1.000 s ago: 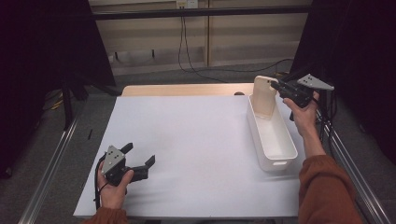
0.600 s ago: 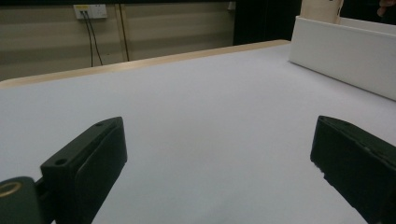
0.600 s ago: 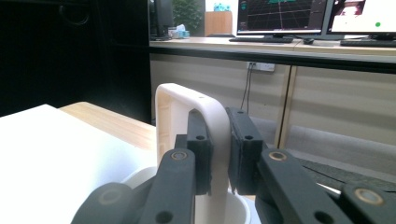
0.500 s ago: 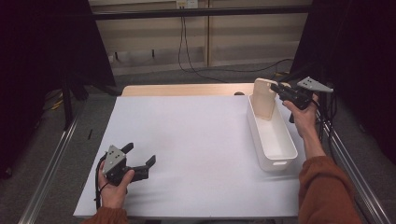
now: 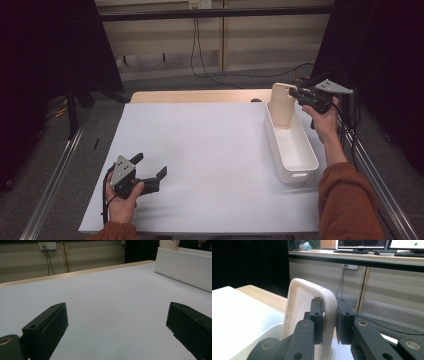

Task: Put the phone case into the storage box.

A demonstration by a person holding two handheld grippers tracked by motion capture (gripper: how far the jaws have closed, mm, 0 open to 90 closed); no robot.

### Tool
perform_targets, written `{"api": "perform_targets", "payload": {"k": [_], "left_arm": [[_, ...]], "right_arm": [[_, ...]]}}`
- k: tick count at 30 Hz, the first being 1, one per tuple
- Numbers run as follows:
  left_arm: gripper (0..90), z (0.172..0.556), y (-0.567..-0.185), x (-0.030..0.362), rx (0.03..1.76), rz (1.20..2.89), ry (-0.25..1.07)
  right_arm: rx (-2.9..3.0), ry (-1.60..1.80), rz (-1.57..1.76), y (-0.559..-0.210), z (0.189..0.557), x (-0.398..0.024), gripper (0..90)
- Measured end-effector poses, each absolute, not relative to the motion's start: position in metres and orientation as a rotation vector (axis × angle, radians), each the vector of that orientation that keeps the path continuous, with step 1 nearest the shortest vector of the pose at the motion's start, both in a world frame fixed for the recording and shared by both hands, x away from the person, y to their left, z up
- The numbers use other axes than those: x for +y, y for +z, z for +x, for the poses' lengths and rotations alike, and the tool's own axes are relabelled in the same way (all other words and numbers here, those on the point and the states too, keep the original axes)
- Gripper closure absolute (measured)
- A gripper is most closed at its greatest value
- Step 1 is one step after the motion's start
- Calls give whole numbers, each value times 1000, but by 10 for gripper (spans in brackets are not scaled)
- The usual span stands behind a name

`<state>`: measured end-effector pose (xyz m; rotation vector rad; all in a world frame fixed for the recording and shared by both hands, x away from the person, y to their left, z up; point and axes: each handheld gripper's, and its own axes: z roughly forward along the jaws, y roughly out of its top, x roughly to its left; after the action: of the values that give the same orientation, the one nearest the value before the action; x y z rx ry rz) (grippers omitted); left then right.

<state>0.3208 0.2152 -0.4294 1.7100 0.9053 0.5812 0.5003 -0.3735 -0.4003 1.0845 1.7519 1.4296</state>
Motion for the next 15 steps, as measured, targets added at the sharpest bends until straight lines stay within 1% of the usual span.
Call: {"api": "perform_targets", "payload": {"k": [4, 6, 8, 15], "left_arm": [[38, 321, -429, 216, 908, 1712, 583], [38, 320, -429, 216, 907, 1712, 583], [38, 320, -429, 216, 907, 1713, 583], [38, 321, -429, 216, 909, 1713, 584]], "right_arm": [[1746, 1427, 1089, -401, 500, -373, 761], [1748, 1417, 1091, -400, 499, -373, 737], [1740, 1409, 1101, -400, 498, -375, 689], [1753, 1394, 1120, -401, 491, -379, 655]]}}
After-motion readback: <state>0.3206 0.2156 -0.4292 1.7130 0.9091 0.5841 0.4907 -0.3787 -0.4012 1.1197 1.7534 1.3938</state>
